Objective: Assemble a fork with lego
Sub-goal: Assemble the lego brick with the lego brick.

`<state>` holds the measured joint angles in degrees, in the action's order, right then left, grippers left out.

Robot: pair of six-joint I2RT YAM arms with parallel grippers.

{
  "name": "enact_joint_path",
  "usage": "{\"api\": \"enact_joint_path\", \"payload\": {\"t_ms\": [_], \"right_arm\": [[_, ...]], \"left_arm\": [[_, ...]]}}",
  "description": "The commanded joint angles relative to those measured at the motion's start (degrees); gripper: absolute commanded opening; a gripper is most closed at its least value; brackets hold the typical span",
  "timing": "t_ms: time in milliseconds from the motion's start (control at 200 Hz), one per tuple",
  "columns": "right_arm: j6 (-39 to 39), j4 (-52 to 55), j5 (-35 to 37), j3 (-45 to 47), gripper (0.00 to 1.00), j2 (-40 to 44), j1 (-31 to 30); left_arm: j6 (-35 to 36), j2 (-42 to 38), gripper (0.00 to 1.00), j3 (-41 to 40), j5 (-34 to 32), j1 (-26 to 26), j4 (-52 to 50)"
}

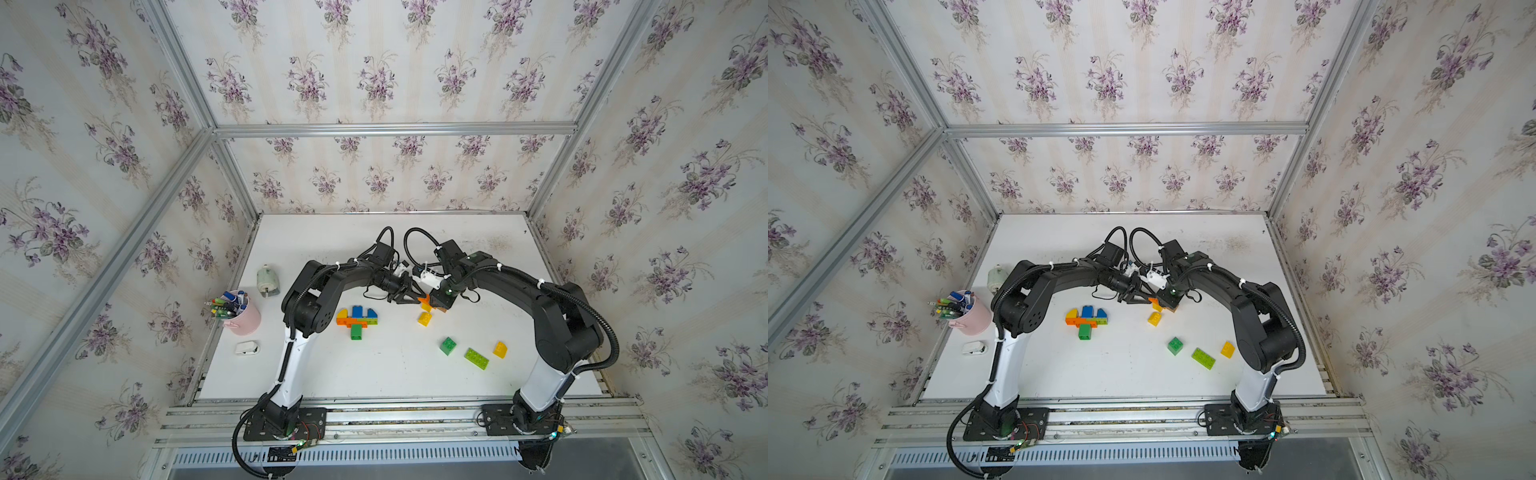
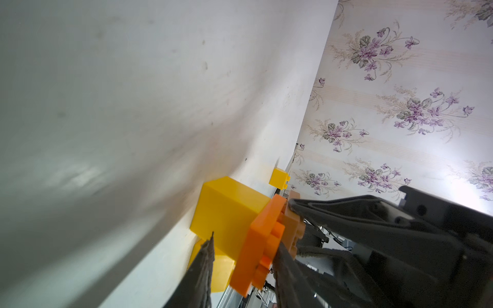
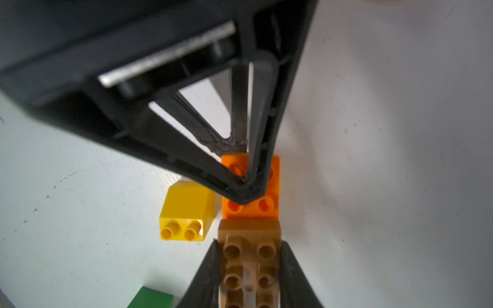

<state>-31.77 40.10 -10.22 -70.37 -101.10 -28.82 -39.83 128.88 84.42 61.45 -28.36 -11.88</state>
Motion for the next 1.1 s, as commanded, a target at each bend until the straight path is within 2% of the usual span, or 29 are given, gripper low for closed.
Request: {"api": "enact_joint_path", "payload": {"t_ms": [0,659,1094], "right_arm": [[-1.53,5.59,0.39,0.32,0.23,0.00,-0.01],[-0.07,6.70,2.65,-1.11,0.24,-4.97,-0.27],[-2.79,4.12,-0.01,-4.10,0.23,-3.09,-0.45]], "left_arm": [[1.31,-0.03,0.38,0.52,-3.40,0.23,-2.57],[1.42,-0.46,0.39,0.13,-2.92,0.32,-2.26],[0.64,-3.86,0.53,-1.22,-0.25,1.06,0.77]]}}
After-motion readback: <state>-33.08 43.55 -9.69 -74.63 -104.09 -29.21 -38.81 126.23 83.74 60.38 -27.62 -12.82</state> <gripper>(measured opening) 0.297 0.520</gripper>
